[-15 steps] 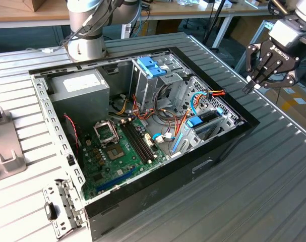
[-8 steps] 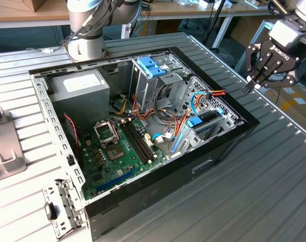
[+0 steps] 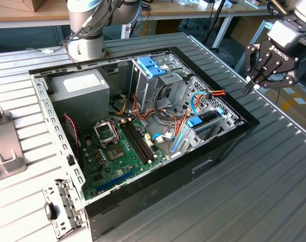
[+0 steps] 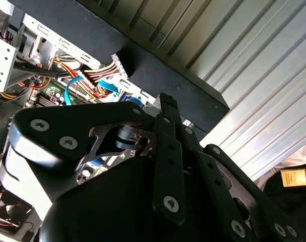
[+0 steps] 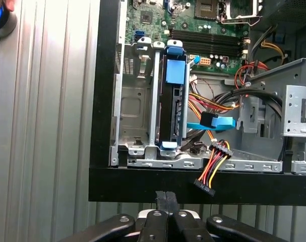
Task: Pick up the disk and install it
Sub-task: 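Insert the first disk wire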
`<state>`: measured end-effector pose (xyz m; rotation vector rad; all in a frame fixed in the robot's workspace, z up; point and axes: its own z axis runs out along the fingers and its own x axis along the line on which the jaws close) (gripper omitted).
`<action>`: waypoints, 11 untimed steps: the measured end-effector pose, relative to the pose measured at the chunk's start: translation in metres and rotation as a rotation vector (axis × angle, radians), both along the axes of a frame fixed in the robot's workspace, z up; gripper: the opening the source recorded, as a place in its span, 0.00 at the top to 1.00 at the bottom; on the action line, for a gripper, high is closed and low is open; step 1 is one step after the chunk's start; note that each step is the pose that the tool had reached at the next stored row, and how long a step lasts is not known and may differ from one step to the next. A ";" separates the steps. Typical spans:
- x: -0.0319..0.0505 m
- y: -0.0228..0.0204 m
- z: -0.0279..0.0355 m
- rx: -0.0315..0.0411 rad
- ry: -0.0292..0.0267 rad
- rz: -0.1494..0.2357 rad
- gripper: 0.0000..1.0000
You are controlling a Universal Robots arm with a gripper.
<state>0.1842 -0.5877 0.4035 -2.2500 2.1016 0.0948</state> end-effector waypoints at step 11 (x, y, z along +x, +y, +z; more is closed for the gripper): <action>-0.0092 0.0003 -0.0061 -0.0002 0.0000 0.002 0.89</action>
